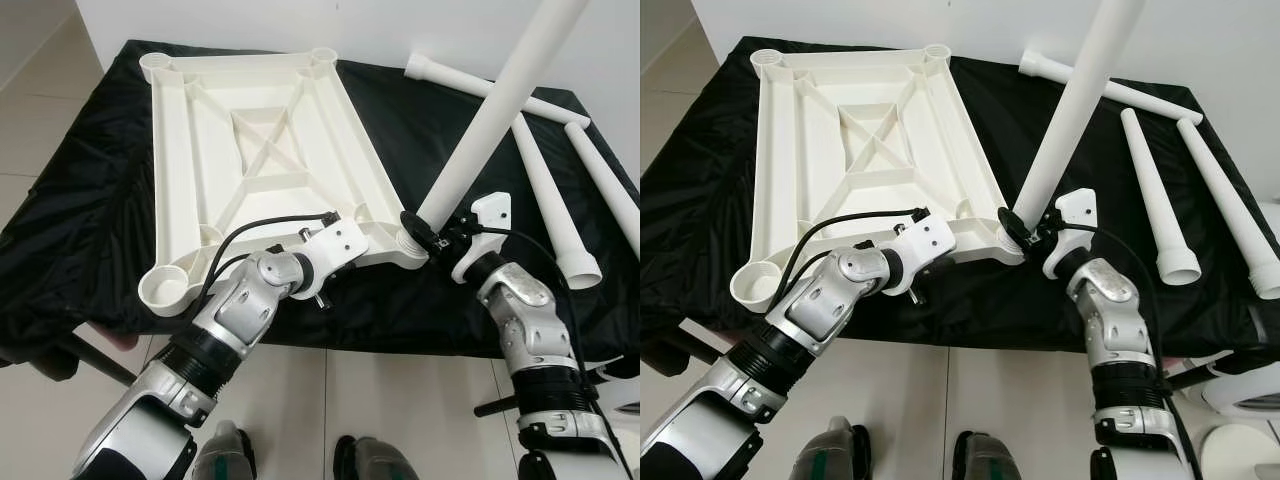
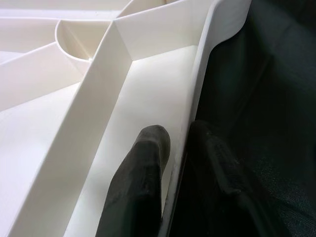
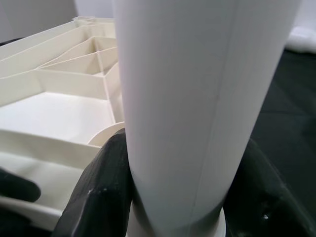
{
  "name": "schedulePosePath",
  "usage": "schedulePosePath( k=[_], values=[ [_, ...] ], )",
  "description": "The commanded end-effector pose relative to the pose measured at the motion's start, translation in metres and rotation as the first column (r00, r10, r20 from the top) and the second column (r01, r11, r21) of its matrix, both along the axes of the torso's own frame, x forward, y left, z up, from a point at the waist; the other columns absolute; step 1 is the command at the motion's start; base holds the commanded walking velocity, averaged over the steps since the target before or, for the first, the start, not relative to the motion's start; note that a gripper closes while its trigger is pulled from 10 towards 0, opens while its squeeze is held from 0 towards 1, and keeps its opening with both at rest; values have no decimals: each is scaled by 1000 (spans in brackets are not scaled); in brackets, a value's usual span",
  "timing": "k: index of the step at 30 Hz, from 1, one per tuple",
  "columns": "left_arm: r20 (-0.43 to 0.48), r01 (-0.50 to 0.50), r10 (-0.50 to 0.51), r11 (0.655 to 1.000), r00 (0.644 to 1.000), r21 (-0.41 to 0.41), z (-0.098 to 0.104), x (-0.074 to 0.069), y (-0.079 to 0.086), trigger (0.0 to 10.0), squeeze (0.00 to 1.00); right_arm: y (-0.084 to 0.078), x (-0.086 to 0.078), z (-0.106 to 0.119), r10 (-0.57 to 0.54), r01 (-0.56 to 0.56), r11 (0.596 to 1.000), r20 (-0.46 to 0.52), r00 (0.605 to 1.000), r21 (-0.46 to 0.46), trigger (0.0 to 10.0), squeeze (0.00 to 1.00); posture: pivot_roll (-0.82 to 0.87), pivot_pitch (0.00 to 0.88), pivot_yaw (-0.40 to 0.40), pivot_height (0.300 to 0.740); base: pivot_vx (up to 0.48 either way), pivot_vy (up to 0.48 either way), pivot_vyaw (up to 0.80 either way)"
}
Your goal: Building children table
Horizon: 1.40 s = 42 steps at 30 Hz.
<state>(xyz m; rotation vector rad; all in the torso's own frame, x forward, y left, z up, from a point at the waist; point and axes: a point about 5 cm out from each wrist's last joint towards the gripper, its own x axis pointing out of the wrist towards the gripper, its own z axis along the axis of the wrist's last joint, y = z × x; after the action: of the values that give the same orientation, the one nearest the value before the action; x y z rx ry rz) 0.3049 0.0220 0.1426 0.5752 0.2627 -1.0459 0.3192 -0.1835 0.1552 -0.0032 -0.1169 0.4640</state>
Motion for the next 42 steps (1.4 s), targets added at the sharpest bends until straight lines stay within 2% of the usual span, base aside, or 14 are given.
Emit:
schedulePosePath(
  k=[1, 6, 8, 12, 13, 14, 17, 23, 27, 31, 32, 33, 34, 42],
  values=[
    [-33, 98, -98, 995, 995, 0, -5, -12, -15, 10000, 0, 11, 1, 15, -17, 13, 998, 55, 998, 62, 10000, 0, -31, 87, -43, 740, 0, 0, 0],
    [-32, 95, -95, 995, 995, 0, -5, -12, -14, 10000, 0, 24, -2, 19, -59, 52, 995, 75, 995, 88, 10000, 0, -29, 89, -45, 740, 0, 0, 0],
    [-32, 93, -93, 996, 995, 0, -5, -12, -14, 10000, 0, 35, -4, 20, -103, 94, 988, 71, 992, 120, 10000, 0, -28, 91, -47, 740, 0, 0, 0],
    [-31, 92, -92, 996, 995, 0, -5, -12, -14, 10000, 0, 38, -4, 19, -152, 142, 980, 61, 987, 139, 10000, 0, -28, 90, -47, 740, 0, 0, 0],
    [-31, 92, -92, 996, 995, -1, -5, -12, -14, 10000, 0, 39, -4, 19, -180, 171, 974, 53, 982, 148, 10000, 0, -27, 91, -47, 740, 0, 0, 0],
    [-30, 90, -90, 996, 995, -1, -5, -11, -14, 10000, 0, 39, -3, 17, -252, 244, 958, 35, 967, 150, 10000, 0, -26, 90, -48, 740, 0, 0, 0],
    [-29, 90, -90, 996, 996, -1, -5, -11, -14, 10000, 0, 42, -4, 16, -296, 288, 945, 31, 955, 153, 10000, 0, -21, 86, -49, 740, 0, 0, 0],
    [-28, 87, -87, 996, 996, 0, -4, -11, -13, 10000, 0, 48, -8, 17, -332, 323, 932, 31, 943, 166, 10000, 0, -18, 85, -51, 740, 0, 0, 0],
    [-27, 84, -84, 996, 996, 0, -4, -11, -13, 10000, 0, 58, -12, 21, -414, 402, 897, 27, 910, 186, 10000, 0, -19, 87, -52, 740, 0, 0, 0],
    [-27, 84, -84, 996, 996, -2, -4, -10, -13, 10000, 0, 64, -14, 23, -427, 414, 886, 21, 904, 210, 10000, 0, -18, 88, -52, 740, 0, 0, 0],
    [-26, 83, -83, 997, 996, -3, -4, -10, -13, 10000, 0, 66, -15, 23, -414, 401, 888, 16, 910, 224, 10000, 620, -19, 88, -53, 740, 0, 0, 0],
    [-25, 82, -82, 997, 996, -3, -4, -10, -13, 10000, 0, 68, -15, 23, -406, 393, 890, 11, 914, 233, 10000, 620, -19, 88, -53, 740, 0, 0, 0],
    [-24, 81, -81, 997, 996, -3, -3, -10, -13, 10000, 0, 69, -16, 24, -390, 374, 892, 11, 921, 255, 10000, 1000, -19, 88, -53, 740, 0, 0, 0],
    [-23, 80, -80, 997, 997, -3, -3, -9, -13, 10000, 0, 69, -18, 28, -371, 350, 898, 33, 928, 266, 10000, 1000, -22, 89, -53, 740, 0, 0, 0]
  ],
)
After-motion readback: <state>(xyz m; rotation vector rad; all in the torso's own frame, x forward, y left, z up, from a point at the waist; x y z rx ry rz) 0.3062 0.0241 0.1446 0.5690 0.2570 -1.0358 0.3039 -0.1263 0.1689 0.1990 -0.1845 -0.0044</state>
